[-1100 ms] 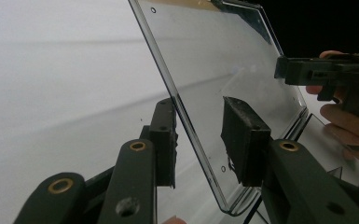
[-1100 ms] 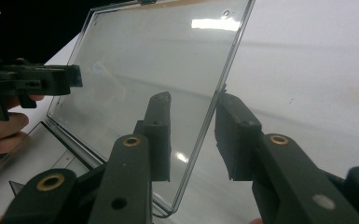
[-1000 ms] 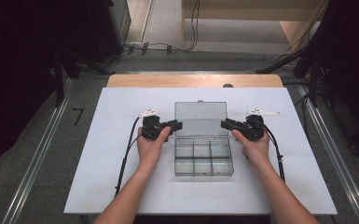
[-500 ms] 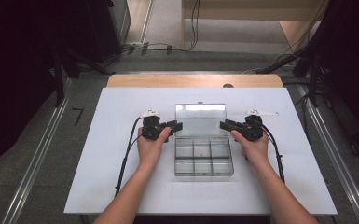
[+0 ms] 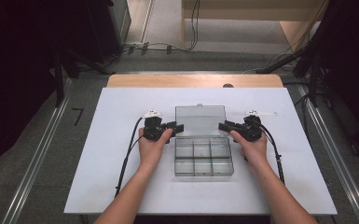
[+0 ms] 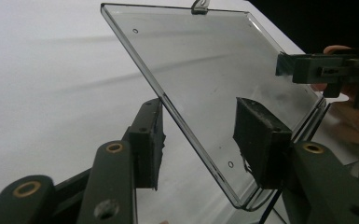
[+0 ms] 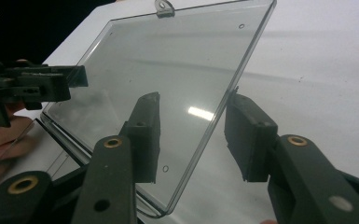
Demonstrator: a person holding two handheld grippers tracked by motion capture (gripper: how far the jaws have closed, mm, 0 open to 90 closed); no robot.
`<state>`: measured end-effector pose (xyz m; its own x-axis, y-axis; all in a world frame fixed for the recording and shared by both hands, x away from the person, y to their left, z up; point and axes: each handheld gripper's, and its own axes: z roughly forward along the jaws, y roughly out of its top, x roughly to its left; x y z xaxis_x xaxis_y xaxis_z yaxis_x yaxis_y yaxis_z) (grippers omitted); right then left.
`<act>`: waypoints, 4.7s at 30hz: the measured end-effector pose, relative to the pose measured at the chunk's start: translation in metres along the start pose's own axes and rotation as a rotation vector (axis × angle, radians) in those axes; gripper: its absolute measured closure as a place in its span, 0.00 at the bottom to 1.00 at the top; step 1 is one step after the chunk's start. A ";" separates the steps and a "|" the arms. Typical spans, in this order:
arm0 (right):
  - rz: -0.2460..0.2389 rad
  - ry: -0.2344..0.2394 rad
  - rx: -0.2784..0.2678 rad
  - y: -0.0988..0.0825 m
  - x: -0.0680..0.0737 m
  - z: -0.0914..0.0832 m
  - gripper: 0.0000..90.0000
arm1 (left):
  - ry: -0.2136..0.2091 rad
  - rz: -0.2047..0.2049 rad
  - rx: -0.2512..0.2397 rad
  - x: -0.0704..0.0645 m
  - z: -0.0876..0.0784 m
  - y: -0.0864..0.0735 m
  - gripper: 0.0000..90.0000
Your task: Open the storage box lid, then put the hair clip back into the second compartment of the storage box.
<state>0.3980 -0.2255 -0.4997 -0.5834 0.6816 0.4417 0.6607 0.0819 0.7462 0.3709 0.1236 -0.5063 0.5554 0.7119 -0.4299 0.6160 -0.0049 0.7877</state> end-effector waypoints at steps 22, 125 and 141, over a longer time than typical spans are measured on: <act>-0.065 -0.061 0.028 0.001 0.008 -0.003 0.44 | -0.006 0.052 -0.010 -0.008 -0.005 0.001 0.24; -0.284 -0.169 0.176 -0.081 -0.013 -0.137 0.53 | 0.080 0.251 -0.069 -0.023 -0.148 -0.098 0.00; -0.301 -0.168 0.197 -0.086 -0.011 -0.130 0.63 | 0.085 0.254 -0.056 -0.024 -0.146 -0.098 0.00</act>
<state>0.2859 -0.3346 -0.5036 -0.6899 0.7142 0.1180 0.5595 0.4227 0.7129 0.2156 0.2098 -0.5091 0.6376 0.7494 -0.1785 0.4298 -0.1538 0.8897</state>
